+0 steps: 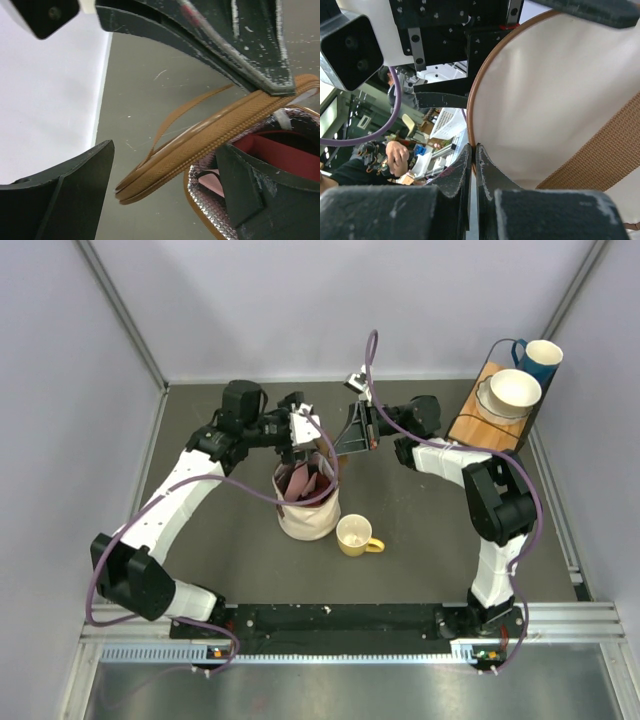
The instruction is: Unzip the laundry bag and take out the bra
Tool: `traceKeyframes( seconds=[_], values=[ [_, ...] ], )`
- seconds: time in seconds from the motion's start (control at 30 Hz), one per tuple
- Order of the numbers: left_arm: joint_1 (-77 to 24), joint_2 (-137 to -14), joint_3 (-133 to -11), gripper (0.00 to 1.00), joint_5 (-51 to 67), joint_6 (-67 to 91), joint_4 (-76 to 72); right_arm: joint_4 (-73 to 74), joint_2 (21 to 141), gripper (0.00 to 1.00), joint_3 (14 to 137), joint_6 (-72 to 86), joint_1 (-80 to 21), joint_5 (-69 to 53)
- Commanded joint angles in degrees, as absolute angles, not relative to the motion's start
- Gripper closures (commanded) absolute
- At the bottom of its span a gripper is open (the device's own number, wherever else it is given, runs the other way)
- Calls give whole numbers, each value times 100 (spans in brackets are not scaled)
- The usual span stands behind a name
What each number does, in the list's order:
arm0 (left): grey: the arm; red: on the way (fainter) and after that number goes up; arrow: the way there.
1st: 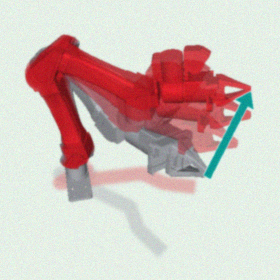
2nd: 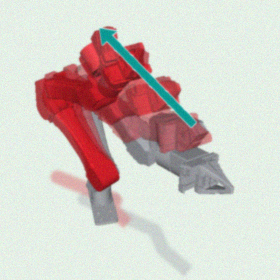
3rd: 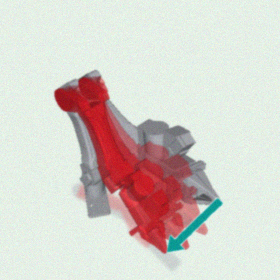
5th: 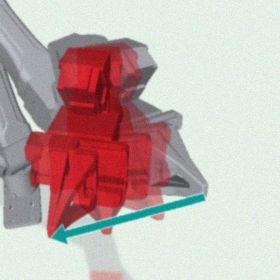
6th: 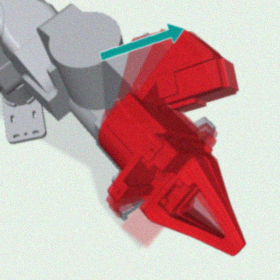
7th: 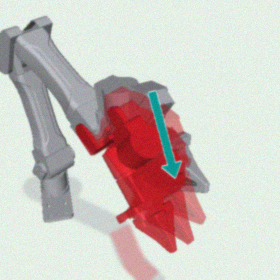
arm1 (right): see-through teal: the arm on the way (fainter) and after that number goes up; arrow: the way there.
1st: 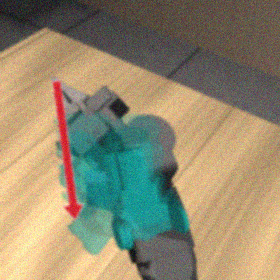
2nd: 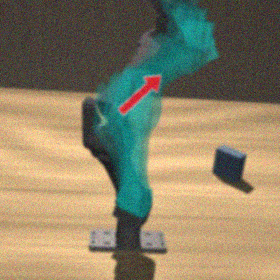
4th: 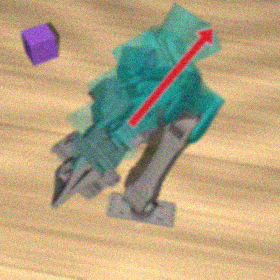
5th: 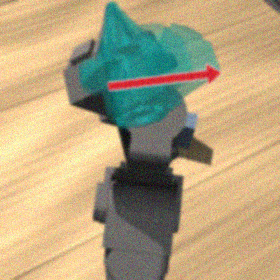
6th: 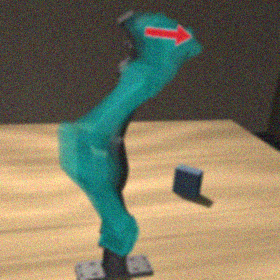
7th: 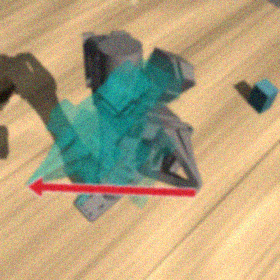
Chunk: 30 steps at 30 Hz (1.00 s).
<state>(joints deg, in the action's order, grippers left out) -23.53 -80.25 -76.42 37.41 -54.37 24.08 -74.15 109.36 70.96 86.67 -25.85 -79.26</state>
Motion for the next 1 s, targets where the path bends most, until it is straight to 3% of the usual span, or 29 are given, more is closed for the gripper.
traceKeyframes(
  seconds=[0.0, 0.1, 0.13, 0.17, 0.2, 0.3, 0.33, 0.4, 0.43, 0.47, 0.5, 0.6, 0.63, 0.7, 0.8, 0.97],
  values=[
    [-2391, -8007, -7831, 15, 4341, -5704, 2654, -9220, 10819, 100, 7277, 8692, -2637, -7937],
    [-2391, -7972, -7796, 39, 4281, -5722, 2812, -9220, 10837, 100, 7277, 8692, -2628, -7919],
    [-2391, -7946, -7796, 54, 4245, -5704, 2839, -9211, 10846, 100, 7286, 8710, -2637, -7919],
    [-2391, -7919, -7796, 81, 4193, -5669, 2856, -9211, 10863, 100, 7286, 8727, -2637, -7902],
    [-2391, -7910, -7787, 98, 4071, -5608, 2848, -9211, 10881, 100, 7312, 8728, -2637, -7893],
    [-2391, -7779, -7778, 100, 3754, -5144, 2830, -9211, 10977, 100, 7452, 8911, -2602, -7796],
    [-2391, -7700, -7778, 100, 3448, -4959, 2769, -9220, 11021, 79, 7497, 8999, -2593, -7770],
    [-2391, -7603, -7778, 100, 3148, -4433, 2725, -9211, 11004, 53, 7515, 9114, -2549, -7638],
    [-2391, -7498, -7778, 100, 2807, -4203, 2681, -9211, 10969, 35, 7506, 9097, -2514, -7577],
    [-2391, -7427, -7778, 100, 2621, -4001, 2681, -9176, 10934, 20, 7480, 9088, -2479, -7437],
    [-2391, -7357, -7752, 100, 2463, -3660, 2681, -9089, 10829, 12, 7419, 9053, -2435, -7349],
    [-2391, -7023, -7708, 100, 1891, -2913, 2707, -8029, 10496, 8, 7199, 8361, -2277, -7102],
    [-2391, -6883, -7734, 100, 1733, -2726, 2742, -7511, 10338, 6, 7146, 7488, -2259, -7058],
    [-2391, -6786, -7935, 100, 1302, -2157, 3049, -5403, 10074, 1, 7128, 6448, -2259, -6786],
    [-2391, -6750, -8339, 100, 905, -1497, 3775, -2886, 9642, 1, 7434, 4732, -2276, -6259],
    [-2391, -7197, -8972, 100, 1010, -371, 4893, -487, 9466, 1, 8076, 3025, -2294, -5189]
  ],
)
